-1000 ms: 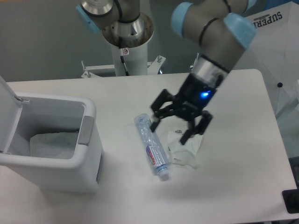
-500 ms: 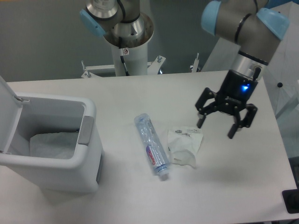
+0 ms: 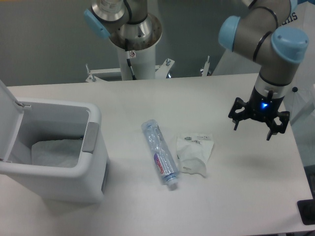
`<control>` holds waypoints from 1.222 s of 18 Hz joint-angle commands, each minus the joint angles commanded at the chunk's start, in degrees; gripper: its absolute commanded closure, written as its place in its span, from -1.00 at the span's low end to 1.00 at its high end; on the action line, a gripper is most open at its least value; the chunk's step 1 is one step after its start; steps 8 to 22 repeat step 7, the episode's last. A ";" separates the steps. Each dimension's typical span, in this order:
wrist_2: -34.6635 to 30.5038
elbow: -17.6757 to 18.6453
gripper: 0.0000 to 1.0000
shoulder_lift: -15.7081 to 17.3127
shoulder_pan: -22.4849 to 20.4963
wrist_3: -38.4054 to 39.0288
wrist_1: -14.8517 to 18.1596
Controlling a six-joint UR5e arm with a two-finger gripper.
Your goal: Open the trash can
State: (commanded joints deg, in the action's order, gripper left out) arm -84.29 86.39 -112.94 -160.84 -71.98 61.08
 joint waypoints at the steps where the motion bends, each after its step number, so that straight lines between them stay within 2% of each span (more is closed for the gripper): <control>1: 0.00 0.09 -1.00 0.18 0.09 -0.26 0.09; 4: -0.09 0.35 -1.00 0.35 1.58 -1.84 0.09; 22: -0.87 1.14 -1.00 0.88 1.67 -3.25 0.09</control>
